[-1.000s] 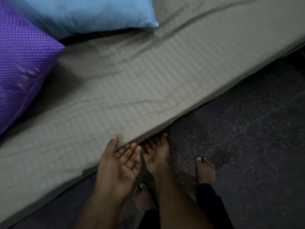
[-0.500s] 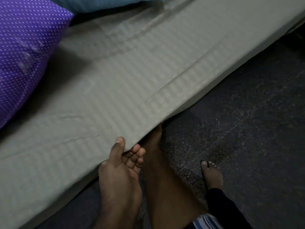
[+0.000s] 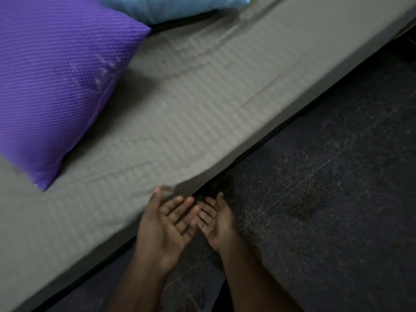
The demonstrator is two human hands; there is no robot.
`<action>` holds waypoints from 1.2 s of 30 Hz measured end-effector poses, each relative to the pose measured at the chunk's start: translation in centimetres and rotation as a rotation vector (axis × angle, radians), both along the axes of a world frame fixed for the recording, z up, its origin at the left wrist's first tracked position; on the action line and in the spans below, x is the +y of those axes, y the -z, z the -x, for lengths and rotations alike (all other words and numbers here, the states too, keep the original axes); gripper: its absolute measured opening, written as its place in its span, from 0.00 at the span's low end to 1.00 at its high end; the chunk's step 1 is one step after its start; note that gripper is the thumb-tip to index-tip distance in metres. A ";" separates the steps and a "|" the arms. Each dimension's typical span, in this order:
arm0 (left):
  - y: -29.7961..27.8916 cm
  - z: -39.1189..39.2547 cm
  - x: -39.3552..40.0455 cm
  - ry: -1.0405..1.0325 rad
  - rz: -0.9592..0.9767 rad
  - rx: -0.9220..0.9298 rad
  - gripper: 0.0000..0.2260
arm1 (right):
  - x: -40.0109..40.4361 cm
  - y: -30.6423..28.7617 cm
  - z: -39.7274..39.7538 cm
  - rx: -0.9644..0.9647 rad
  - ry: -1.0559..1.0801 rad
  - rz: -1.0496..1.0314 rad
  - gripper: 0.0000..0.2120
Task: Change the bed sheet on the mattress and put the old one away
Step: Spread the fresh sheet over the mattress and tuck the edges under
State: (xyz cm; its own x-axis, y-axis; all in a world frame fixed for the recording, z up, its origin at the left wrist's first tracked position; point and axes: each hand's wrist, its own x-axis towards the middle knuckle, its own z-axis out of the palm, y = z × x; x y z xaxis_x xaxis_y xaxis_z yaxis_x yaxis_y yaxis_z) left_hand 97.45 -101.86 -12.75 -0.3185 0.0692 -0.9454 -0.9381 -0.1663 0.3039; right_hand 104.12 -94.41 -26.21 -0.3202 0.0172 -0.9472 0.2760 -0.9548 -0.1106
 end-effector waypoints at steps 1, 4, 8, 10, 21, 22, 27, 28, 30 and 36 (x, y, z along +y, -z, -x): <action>-0.3 -0.2 -2.1 -0.045 0.059 0.018 0.21 | -0.6 -0.3 -0.1 0.003 -0.024 -0.012 0.30; -0.6 -0.2 -8.0 -0.173 0.196 0.075 0.19 | -3.1 -1.0 0.9 0.066 -0.070 -0.002 0.30; 0.4 0.6 -12.4 -0.204 0.207 0.075 0.22 | -6.3 -0.5 1.3 0.081 -0.001 0.024 0.33; 1.4 1.0 -13.6 -0.201 0.197 0.075 0.23 | -8.0 0.1 2.0 0.103 0.043 0.045 0.35; 0.5 0.0 -16.5 -0.110 0.178 0.428 0.14 | -16.1 3.5 9.7 0.346 0.420 -0.055 0.37; 0.2 0.0 -16.6 -0.111 0.163 0.468 0.15 | -16.5 3.6 10.2 0.372 0.432 -0.065 0.39; 0.6 0.5 -17.5 -0.071 0.101 0.461 0.19 | -17.6 5.5 8.2 0.200 0.288 -0.174 0.37; 0.8 0.5 -17.6 -0.057 0.101 0.432 0.17 | -17.9 5.5 7.1 0.106 0.165 -0.230 0.35; 1.2 0.6 -17.9 -0.017 0.068 0.354 0.15 | -19.0 5.0 4.5 -0.062 0.063 -0.295 0.29; 0.5 1.2 -22.4 0.097 -0.092 -0.021 0.20 | -25.7 1.2 1.8 -0.022 0.051 -0.067 0.21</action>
